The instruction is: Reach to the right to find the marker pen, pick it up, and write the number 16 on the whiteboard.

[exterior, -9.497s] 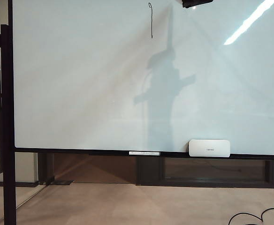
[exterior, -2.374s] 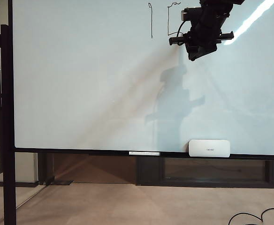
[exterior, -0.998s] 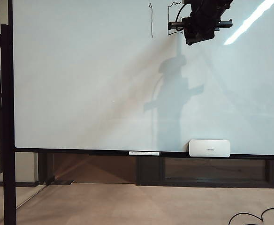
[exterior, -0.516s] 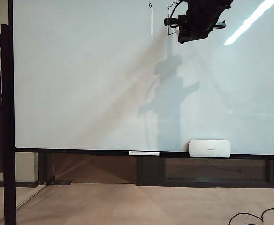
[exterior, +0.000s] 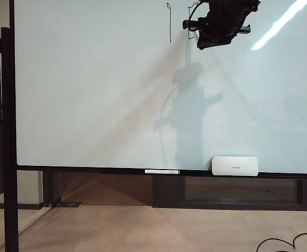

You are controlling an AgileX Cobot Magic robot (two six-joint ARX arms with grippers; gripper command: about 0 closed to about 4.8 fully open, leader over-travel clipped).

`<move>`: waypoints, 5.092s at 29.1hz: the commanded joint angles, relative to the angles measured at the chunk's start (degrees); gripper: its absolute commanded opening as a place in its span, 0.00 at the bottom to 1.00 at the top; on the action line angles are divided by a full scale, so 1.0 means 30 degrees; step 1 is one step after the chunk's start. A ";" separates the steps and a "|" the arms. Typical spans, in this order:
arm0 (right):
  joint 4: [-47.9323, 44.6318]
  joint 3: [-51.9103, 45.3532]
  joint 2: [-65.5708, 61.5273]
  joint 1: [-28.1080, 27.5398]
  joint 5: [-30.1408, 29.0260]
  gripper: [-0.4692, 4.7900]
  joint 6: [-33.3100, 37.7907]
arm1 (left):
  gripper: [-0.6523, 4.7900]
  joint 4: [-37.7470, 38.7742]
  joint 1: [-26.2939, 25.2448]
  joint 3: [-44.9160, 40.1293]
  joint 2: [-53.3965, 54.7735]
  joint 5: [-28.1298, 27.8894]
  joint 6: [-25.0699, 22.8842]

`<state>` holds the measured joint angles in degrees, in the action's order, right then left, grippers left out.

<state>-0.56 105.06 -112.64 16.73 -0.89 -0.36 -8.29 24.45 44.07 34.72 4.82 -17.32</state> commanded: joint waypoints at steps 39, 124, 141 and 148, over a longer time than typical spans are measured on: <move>-0.0758 0.0153 -0.0117 -0.0007 0.0335 0.09 0.0124 | 0.11 0.0350 0.0015 0.0109 -0.0386 -0.0379 -0.0087; 1.9999 -1.1650 3.1328 0.0291 0.4328 0.09 -0.4605 | 0.11 2.6352 -0.2499 0.9821 -1.1489 -1.1832 0.3541; 2.3336 -1.3639 3.5947 0.0240 0.2084 0.09 -0.0226 | 0.11 2.4844 -1.0805 0.7708 -1.1497 -0.1020 0.6637; 1.7464 -1.7354 3.5940 0.0270 0.0729 0.09 -0.0226 | 0.11 1.9343 -1.2400 0.4051 -1.1497 0.1129 0.8313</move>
<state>57.58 54.39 -4.75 17.43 2.04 -1.13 53.65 -11.94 57.93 0.21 6.13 6.13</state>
